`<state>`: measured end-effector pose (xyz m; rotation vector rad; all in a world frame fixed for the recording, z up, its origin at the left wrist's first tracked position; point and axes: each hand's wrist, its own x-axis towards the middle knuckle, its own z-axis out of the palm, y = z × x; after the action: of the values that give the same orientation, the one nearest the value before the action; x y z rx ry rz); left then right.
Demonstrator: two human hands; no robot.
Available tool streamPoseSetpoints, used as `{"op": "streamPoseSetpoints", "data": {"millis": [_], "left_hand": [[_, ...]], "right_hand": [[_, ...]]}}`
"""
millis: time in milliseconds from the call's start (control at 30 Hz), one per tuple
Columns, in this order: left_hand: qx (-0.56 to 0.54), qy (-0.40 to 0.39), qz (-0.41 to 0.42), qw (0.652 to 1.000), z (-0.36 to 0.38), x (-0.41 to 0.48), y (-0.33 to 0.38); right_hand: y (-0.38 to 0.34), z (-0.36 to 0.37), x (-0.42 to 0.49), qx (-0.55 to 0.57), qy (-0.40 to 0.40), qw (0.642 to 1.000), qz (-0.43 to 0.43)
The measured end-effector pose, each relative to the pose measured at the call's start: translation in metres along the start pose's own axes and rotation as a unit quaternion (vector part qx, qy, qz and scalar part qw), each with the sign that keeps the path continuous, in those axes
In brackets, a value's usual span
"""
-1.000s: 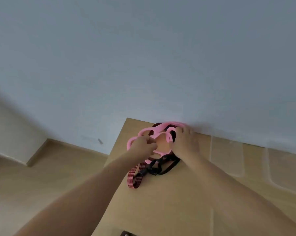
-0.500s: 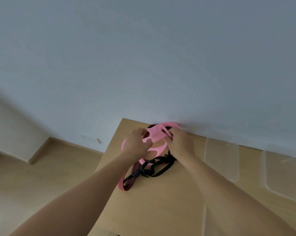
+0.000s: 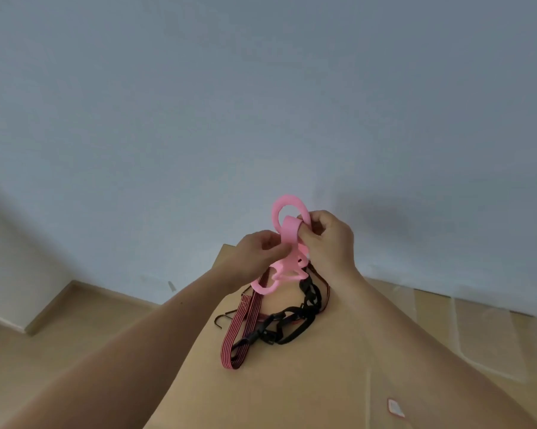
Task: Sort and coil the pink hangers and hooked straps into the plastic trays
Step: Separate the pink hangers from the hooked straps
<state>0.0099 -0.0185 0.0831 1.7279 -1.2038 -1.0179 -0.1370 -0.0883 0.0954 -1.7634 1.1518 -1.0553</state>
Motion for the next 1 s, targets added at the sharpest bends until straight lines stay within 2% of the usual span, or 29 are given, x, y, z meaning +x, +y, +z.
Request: {"op": "streamPoseSetpoints", "data": {"millis": [100,200,400,533,667,833,933,1000], "left_hand": [[-0.003,0.02,0.061,0.998,-0.009,-0.013,0.015],[-0.045,0.026,0.09,0.995,-0.019,-0.024,0.027],[-0.116,-0.057,0.142,0.981,-0.038,-0.049,0.044],[-0.111,-0.094,0.15,0.978,-0.039,-0.064,0.052],[-0.137,-0.074,0.134,0.979,-0.038,-0.072,0.052],[-0.189,-0.049,0.117,0.974,-0.041,-0.079,0.057],[-0.23,-0.022,0.106,0.967,-0.046,-0.077,0.061],[-0.219,-0.012,0.106,0.97,-0.05,-0.075,0.061]], "right_hand": [[-0.026,-0.003,-0.004,0.013,0.019,1.0,-0.005],[-0.051,-0.008,-0.011,0.073,0.013,0.997,0.02],[-0.091,-0.022,-0.032,0.213,-0.007,0.975,0.058],[-0.105,-0.026,-0.041,0.185,0.003,0.98,0.072],[-0.106,-0.031,-0.054,0.151,0.014,0.987,0.049],[-0.093,-0.031,-0.079,0.157,-0.039,0.984,0.068],[-0.075,-0.022,-0.099,0.203,-0.13,0.964,0.116],[-0.064,-0.017,-0.109,0.193,-0.177,0.957,0.127]]}}
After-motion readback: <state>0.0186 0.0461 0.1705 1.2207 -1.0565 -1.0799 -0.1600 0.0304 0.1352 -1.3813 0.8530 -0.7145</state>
